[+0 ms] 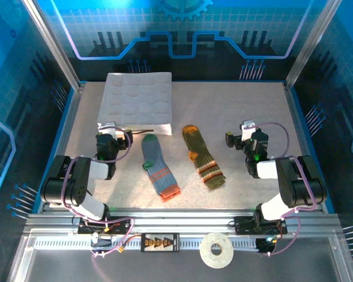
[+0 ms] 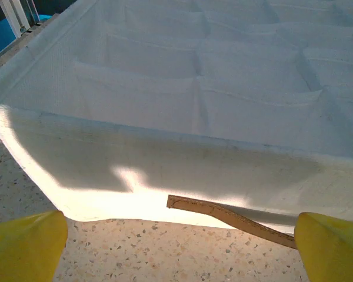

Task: Roll the socks

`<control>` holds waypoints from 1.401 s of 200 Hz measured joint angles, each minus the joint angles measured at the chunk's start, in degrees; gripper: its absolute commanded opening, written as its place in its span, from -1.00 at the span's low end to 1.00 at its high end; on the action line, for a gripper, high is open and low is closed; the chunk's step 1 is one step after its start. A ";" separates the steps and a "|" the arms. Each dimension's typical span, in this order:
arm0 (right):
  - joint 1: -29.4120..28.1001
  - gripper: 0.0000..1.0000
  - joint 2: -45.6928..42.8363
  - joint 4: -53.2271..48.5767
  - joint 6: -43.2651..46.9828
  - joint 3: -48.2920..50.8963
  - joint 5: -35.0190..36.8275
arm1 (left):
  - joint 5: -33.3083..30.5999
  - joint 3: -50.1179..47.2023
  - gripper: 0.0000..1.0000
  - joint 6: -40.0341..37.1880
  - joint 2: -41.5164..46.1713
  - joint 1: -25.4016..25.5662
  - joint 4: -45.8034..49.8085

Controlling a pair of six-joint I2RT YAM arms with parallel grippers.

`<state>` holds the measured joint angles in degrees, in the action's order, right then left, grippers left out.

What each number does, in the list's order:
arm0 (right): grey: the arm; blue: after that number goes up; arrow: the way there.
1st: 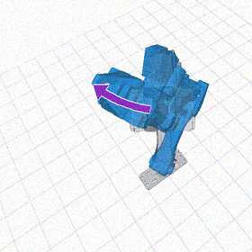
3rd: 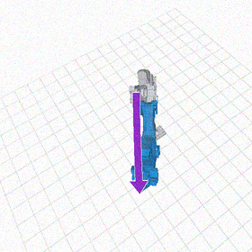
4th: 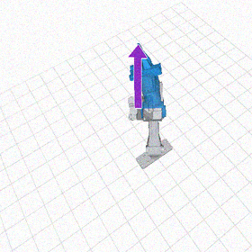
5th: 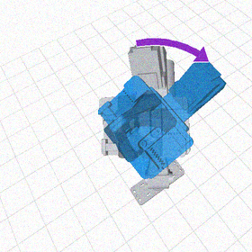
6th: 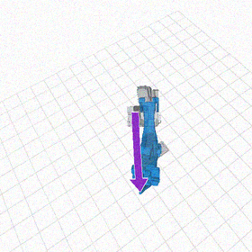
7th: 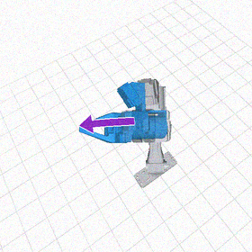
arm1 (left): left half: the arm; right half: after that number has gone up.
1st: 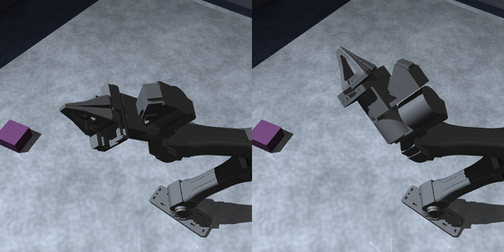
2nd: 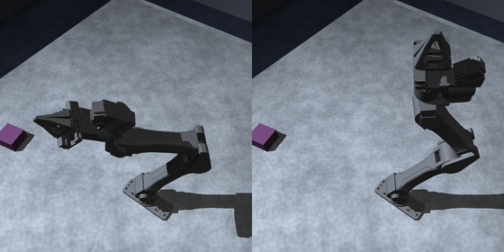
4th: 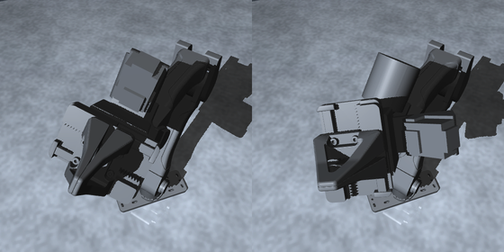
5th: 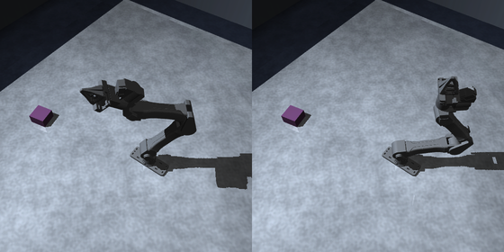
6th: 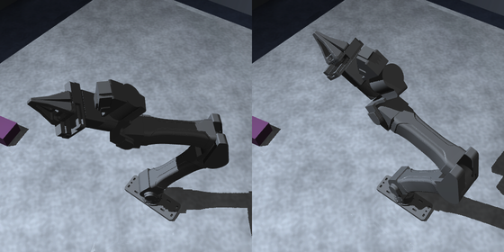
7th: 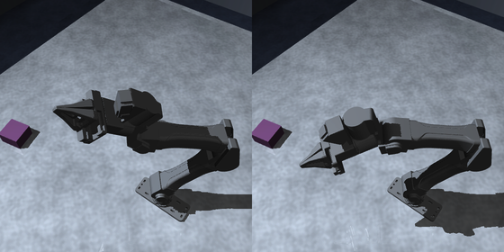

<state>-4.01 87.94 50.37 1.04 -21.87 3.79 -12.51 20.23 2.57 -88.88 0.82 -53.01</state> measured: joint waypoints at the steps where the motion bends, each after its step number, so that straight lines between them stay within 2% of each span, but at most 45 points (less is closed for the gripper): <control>1: 0.00 0.99 0.00 0.00 0.02 0.00 0.00 | 0.00 -0.02 0.99 0.00 0.00 0.00 0.00; 129: 0.00 0.99 0.00 0.28 0.00 0.07 -0.11 | -0.04 -0.02 0.99 0.00 0.11 0.09 0.02; 150: -0.28 0.99 -0.90 3.91 -0.15 2.60 1.95 | -1.92 0.00 0.99 -0.44 3.82 1.46 3.19; 180: -3.78 0.99 -11.78 2.51 0.31 8.04 9.55 | -7.48 2.86 0.99 -0.79 14.49 5.27 12.24; 204: -6.19 0.99 -25.53 -2.69 1.86 4.90 13.92 | -15.17 10.67 0.99 1.05 21.77 8.70 22.12; 218: -6.99 0.99 -30.77 -10.49 0.85 -4.17 16.72 | -19.89 20.57 0.99 6.03 23.23 11.65 33.73; 237: -7.10 0.99 -32.20 -27.56 -8.24 -24.15 20.31 | -19.30 39.56 0.99 22.97 22.58 12.37 57.11; 250: -6.45 1.00 -32.70 -34.29 -16.31 -33.48 21.03 | -12.63 46.66 0.98 32.44 23.32 10.67 63.93; 266: -3.41 0.99 -34.60 -38.51 -21.16 -36.33 15.45 | -4.31 47.80 0.75 42.07 24.55 9.70 70.73; 280: -5.84 1.00 -34.91 -42.34 -19.80 -36.09 12.37 | 1.20 47.12 0.48 48.89 23.12 12.52 78.73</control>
<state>-9.85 53.04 8.03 -18.76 -57.95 16.16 -11.31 67.35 51.46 -65.76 13.34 25.71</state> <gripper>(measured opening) 0.997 0.847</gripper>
